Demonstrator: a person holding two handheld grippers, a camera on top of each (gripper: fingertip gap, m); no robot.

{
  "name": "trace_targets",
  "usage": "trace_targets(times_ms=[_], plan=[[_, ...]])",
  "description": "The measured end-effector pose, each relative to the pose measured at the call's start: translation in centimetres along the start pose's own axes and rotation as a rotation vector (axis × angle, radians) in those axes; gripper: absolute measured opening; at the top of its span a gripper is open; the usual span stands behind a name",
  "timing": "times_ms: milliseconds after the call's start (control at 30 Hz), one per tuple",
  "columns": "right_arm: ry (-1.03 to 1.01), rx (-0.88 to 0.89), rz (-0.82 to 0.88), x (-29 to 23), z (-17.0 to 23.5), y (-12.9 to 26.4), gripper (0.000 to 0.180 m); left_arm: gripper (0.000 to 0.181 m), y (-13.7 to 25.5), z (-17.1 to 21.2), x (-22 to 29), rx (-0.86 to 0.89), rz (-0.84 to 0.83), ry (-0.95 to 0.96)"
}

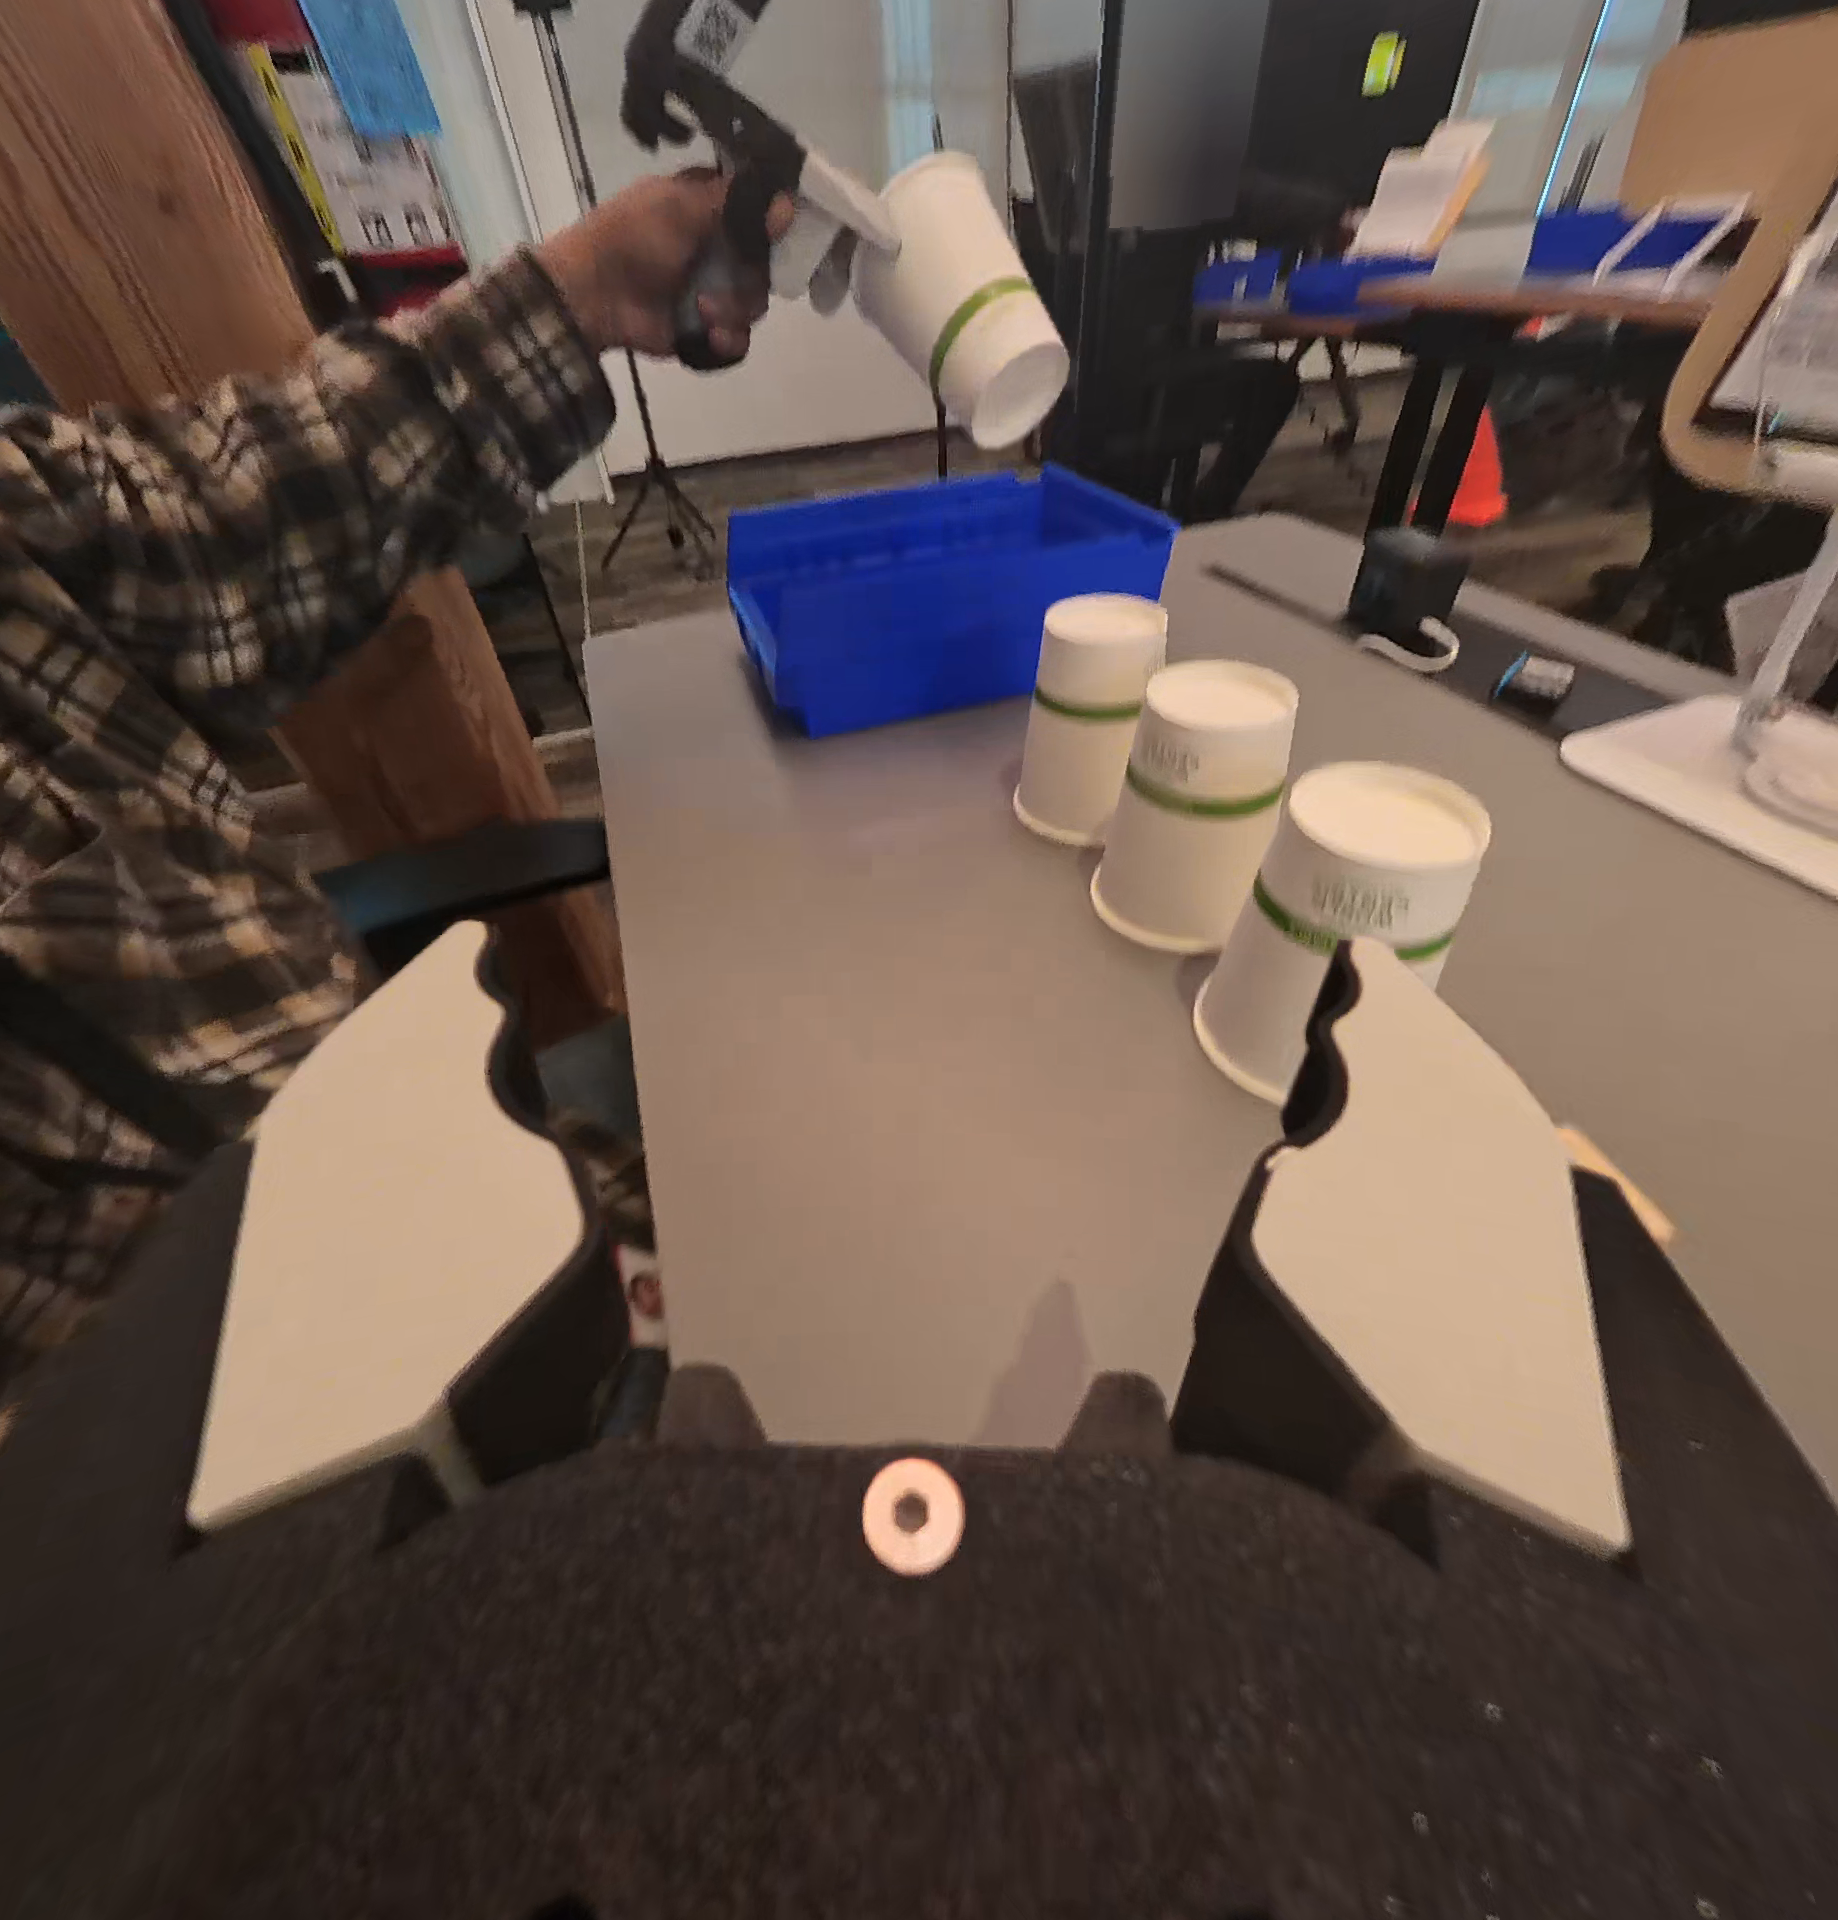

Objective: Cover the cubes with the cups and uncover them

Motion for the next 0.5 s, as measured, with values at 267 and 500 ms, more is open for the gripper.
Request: trace_targets(times_ms=[267, 500], plan=[[0.185, 0.19, 0.007, 0.9, -5.0, -6.8, 0.141, 0.001, -4.2, -1.0, 8.7, 0.387, 0.449, 0.106], [0.243, 0.187, -0.091, 1.4, -8.3, -11.6, 0.134, 0.001, -9.8, 1.1, 15.1, 0.48, 0.736, 0.164]])
Point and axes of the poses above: each gripper's, where its closed fingertips meet, y back along the fingers, z out of its underside, x = y × z across the jaws, the point moved 9 cm from there along y, back along the fingers, and after that the axes turned 6 degrees about -y, right-handed, at the moved point
